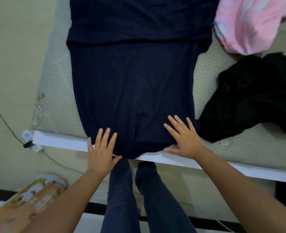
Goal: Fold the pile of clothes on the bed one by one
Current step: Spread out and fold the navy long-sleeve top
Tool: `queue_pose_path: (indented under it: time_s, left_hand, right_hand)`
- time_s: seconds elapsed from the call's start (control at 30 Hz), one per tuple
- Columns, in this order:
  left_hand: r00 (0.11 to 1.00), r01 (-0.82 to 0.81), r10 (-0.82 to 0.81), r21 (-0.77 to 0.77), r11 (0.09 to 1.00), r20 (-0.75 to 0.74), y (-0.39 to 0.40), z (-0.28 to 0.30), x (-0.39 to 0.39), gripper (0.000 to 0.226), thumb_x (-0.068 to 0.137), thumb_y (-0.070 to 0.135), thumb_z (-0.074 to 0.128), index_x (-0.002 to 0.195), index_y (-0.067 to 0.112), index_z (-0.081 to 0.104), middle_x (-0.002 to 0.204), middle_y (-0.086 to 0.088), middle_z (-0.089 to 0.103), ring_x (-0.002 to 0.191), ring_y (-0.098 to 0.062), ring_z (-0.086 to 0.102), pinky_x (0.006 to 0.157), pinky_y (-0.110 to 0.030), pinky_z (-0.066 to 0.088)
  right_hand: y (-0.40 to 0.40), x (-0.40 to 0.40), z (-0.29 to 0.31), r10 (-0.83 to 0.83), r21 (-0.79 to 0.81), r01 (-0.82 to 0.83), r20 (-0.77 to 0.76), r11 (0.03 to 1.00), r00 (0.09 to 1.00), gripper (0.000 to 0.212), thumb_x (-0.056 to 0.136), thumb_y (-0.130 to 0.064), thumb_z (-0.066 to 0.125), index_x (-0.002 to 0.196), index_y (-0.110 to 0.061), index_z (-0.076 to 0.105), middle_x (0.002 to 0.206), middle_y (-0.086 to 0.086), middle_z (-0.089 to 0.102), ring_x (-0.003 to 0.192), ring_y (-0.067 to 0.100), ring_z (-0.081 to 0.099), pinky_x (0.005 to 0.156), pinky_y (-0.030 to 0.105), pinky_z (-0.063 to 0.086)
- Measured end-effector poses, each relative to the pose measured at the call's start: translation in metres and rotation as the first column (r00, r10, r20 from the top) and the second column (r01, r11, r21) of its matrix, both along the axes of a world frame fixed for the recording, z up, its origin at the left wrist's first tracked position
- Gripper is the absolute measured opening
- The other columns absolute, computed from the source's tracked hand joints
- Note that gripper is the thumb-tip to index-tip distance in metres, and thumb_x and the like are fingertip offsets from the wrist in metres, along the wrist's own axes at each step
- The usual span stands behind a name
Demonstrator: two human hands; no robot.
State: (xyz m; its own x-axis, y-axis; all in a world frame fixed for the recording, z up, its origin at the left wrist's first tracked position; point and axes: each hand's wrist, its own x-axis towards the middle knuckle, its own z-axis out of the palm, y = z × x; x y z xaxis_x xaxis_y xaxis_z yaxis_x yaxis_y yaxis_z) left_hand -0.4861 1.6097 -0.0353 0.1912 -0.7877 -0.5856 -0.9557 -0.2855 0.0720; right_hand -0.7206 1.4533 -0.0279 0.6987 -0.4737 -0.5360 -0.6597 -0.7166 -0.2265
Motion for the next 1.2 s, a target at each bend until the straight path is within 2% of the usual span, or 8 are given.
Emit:
queue_pose_path:
  time_s: [0.1, 0.23, 0.37, 0.57, 0.83, 1.0, 1.07, 1.2]
  left_hand:
    - [0.991, -0.07, 0.065, 0.044, 0.997, 0.118, -0.007, 0.0, -0.012, 0.08, 0.087, 0.044, 0.053, 0.147, 0.017, 0.007, 0.155, -0.007, -0.003, 0.142, -0.027, -0.006, 0.112, -0.052, 0.006]
    - [0.986, -0.134, 0.126, 0.071, 0.988, 0.109, -0.018, 0.006, -0.024, 0.076, 0.09, 0.04, 0.05, 0.146, 0.016, 0.005, 0.155, -0.009, -0.007, 0.142, -0.026, -0.008, 0.113, -0.047, 0.007]
    - [0.983, -0.171, 0.165, 0.076, 0.982, 0.079, -0.017, 0.017, -0.032, 0.077, 0.089, 0.043, 0.05, 0.146, 0.014, 0.006, 0.154, -0.013, -0.007, 0.142, -0.026, -0.008, 0.113, -0.046, 0.007]
    - [0.971, -0.224, 0.217, -0.063, 0.973, -0.101, -0.003, 0.019, -0.07, 0.082, 0.088, 0.045, 0.051, 0.147, 0.013, 0.003, 0.154, -0.011, -0.007, 0.142, -0.026, -0.008, 0.114, -0.043, 0.001]
    - [0.965, -0.261, 0.261, 0.041, 0.964, 0.009, -0.005, 0.003, -0.089, 0.092, 0.087, 0.058, 0.042, 0.145, 0.01, -0.012, 0.153, -0.011, -0.014, 0.142, -0.025, -0.011, 0.113, -0.047, -0.001]
    - [0.972, -0.236, 0.235, -0.076, 0.969, -0.022, -0.017, 0.0, -0.105, 0.092, 0.086, 0.059, 0.042, 0.145, 0.01, -0.009, 0.154, -0.009, -0.011, 0.142, -0.023, -0.009, 0.113, -0.048, -0.003]
    - [0.967, -0.255, 0.251, -0.104, 0.961, -0.05, -0.026, -0.001, -0.105, 0.081, 0.089, 0.049, 0.046, 0.147, 0.011, 0.004, 0.155, -0.008, 0.001, 0.142, -0.021, 0.0, 0.113, -0.047, -0.001]
    - [0.974, -0.226, 0.2, -0.363, 0.904, -0.106, -0.037, 0.001, -0.087, 0.059, 0.055, 0.006, 0.084, 0.11, -0.002, 0.062, 0.114, -0.023, 0.06, 0.106, -0.035, 0.059, 0.091, -0.056, 0.041]
  right_hand:
    - [-0.009, -0.025, 0.01, 0.038, -0.105, -0.05, -0.109, 0.993, 0.993, 0.084, 0.05, -0.044, 0.085, 0.121, -0.008, 0.059, 0.129, 0.015, 0.055, 0.116, 0.035, 0.054, 0.093, 0.057, 0.039]
    - [-0.028, -0.048, 0.01, -0.125, -0.142, 0.111, -0.097, 0.984, 0.987, 0.063, 0.09, -0.014, 0.051, 0.145, -0.014, 0.021, 0.153, 0.008, 0.018, 0.139, 0.022, 0.022, 0.109, 0.034, 0.02]
    - [-0.039, -0.042, 0.02, -0.206, -0.092, 0.219, 0.137, 0.971, 0.969, 0.047, 0.085, -0.003, 0.051, 0.132, -0.007, 0.047, 0.133, 0.012, 0.05, 0.116, 0.026, 0.05, 0.095, 0.032, 0.038]
    - [-0.059, -0.023, 0.053, -0.814, 0.339, 0.745, 0.33, 0.575, 0.478, 0.024, 0.086, 0.005, 0.046, 0.097, -0.003, 0.066, 0.073, -0.003, 0.058, 0.063, 0.013, 0.052, 0.056, 0.017, 0.049]
    - [-0.077, 0.014, 0.082, -0.885, 0.551, 0.718, 0.089, 0.426, 0.456, 0.034, 0.087, 0.014, 0.041, 0.109, -0.006, 0.056, 0.105, 0.009, 0.05, 0.066, 0.024, 0.06, 0.038, 0.015, 0.049]
    - [-0.077, -0.02, 0.124, -0.902, 0.636, 0.639, 0.294, 0.432, 0.318, 0.034, 0.089, 0.015, 0.037, 0.074, -0.005, 0.06, 0.067, 0.001, 0.067, 0.046, 0.006, 0.063, 0.049, 0.011, 0.05]
    - [-0.077, -0.031, 0.13, -0.869, 0.552, 0.671, 0.334, 0.495, 0.365, 0.033, 0.086, 0.018, 0.038, 0.079, -0.004, 0.062, 0.073, 0.006, 0.066, 0.052, 0.002, 0.064, 0.057, 0.008, 0.051]
    - [-0.079, -0.045, 0.121, -0.374, 0.008, 0.387, 0.278, 0.922, 0.885, 0.038, 0.074, 0.017, 0.054, 0.11, 0.008, 0.061, 0.108, 0.022, 0.057, 0.084, 0.019, 0.061, 0.081, 0.002, 0.04]
